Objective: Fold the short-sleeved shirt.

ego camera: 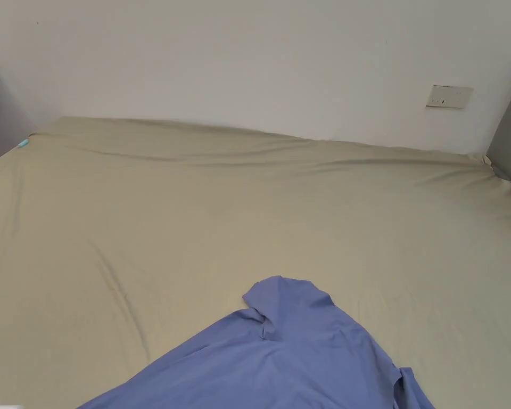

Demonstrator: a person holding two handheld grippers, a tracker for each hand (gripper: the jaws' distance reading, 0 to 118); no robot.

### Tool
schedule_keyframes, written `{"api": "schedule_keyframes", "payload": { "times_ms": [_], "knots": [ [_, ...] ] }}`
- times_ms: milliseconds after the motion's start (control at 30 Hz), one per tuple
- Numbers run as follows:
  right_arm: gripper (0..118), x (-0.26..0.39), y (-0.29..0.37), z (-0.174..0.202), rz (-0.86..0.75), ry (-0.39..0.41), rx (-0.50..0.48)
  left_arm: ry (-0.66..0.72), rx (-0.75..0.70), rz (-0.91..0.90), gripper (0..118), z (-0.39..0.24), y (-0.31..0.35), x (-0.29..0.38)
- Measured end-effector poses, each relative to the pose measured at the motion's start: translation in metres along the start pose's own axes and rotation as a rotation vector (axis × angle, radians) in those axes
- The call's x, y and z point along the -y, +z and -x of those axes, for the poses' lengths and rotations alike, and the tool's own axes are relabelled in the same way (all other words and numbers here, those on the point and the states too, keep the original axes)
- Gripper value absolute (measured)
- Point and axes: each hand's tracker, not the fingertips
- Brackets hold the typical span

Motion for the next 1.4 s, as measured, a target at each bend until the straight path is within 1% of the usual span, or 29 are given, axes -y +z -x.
{"api": "schedule_keyframes", "payload": {
  "times_ms": [33,67,100,133,167,233,300,400,467,567,633,667,700,733,767,800,833,867,900,933,967,1033,1100,1300,1400],
  "knots": [
    [36,-0.003,0.003,0.000,-0.017,0.012,0.060,0.006,0.000,-0.014,9,-0.001,0.003,-0.001],
    [68,-0.008,0.007,-0.001,-0.050,0.029,0.119,0.022,-0.017,-0.032,32,-0.001,0.008,-0.006],
    [96,-0.012,0.013,-0.003,-0.098,0.040,0.157,0.034,-0.026,-0.054,59,0.001,0.014,-0.011],
    [113,-0.017,0.022,-0.004,-0.151,0.055,0.184,0.054,-0.020,-0.093,89,0.004,0.022,-0.017],
    [118,-0.025,0.035,-0.003,-0.219,0.075,0.205,0.075,-0.013,-0.156,110,0.004,0.041,-0.023],
    [115,-0.040,0.067,0.009,-0.317,0.126,0.230,0.089,-0.021,-0.292,111,0.002,0.072,-0.041],
    [115,-0.056,0.102,0.027,-0.444,0.177,0.194,0.070,-0.024,-0.429,111,-0.006,0.109,-0.061],
    [115,-0.073,0.160,0.075,-0.623,0.256,0.128,0.052,-0.011,-0.657,111,-0.027,0.171,-0.086],
    [115,-0.079,0.197,0.109,-0.750,0.322,0.073,0.055,0.005,-0.787,111,-0.045,0.213,-0.097],
    [115,-0.075,0.237,0.153,-0.882,0.381,-0.001,0.064,0.037,-0.915,110,-0.069,0.261,-0.105],
    [109,-0.072,0.254,0.176,-0.936,0.408,-0.053,0.056,0.055,-0.962,110,-0.084,0.283,-0.107],
    [98,-0.067,0.260,0.188,-0.958,0.429,-0.077,0.052,0.055,-0.981,109,-0.093,0.291,-0.107],
    [83,-0.063,0.264,0.198,-0.965,0.452,-0.084,0.040,0.050,-0.988,107,-0.099,0.295,-0.106],
    [62,-0.063,0.262,0.203,-0.979,0.479,-0.085,0.021,0.052,-0.998,99,-0.106,0.299,-0.105],
    [36,-0.059,0.262,0.212,-0.995,0.498,-0.081,0.002,0.047,-1.012,79,-0.113,0.303,-0.103],
    [21,-0.055,0.261,0.220,-1.003,0.505,-0.079,-0.009,0.042,-1.020,57,-0.119,0.305,-0.101],
    [12,-0.051,0.260,0.227,-1.008,0.518,-0.080,-0.014,0.039,-1.022,37,-0.125,0.305,-0.099],
    [6,-0.050,0.256,0.231,-1.008,0.525,-0.087,-0.019,0.034,-1.023,18,-0.130,0.305,-0.097],
    [0,-0.047,0.255,0.236,-1.002,0.535,-0.100,-0.026,0.032,-1.023,11,-0.135,0.306,-0.096],
    [0,-0.044,0.254,0.240,-1.002,0.540,-0.115,-0.032,0.036,-1.022,6,-0.138,0.306,-0.094],
    [0,-0.040,0.253,0.243,-1.009,0.541,-0.122,-0.035,0.039,-1.018,3,-0.141,0.305,-0.093],
    [0,-0.033,0.254,0.255,-1.027,0.555,-0.107,-0.046,0.053,-1.002,1,-0.146,0.304,-0.092],
    [0,-0.031,0.252,0.261,-1.035,0.566,-0.095,-0.067,0.055,-0.990,0,-0.150,0.301,-0.094],
    [0,-0.043,0.239,0.259,-1.033,0.570,-0.093,-0.094,0.048,-0.982,0,-0.158,0.297,-0.100],
    [0,-0.048,0.233,0.259,-0.991,0.553,-0.109,-0.115,0.029,-0.986,0,-0.158,0.287,-0.101]
  ]
}}
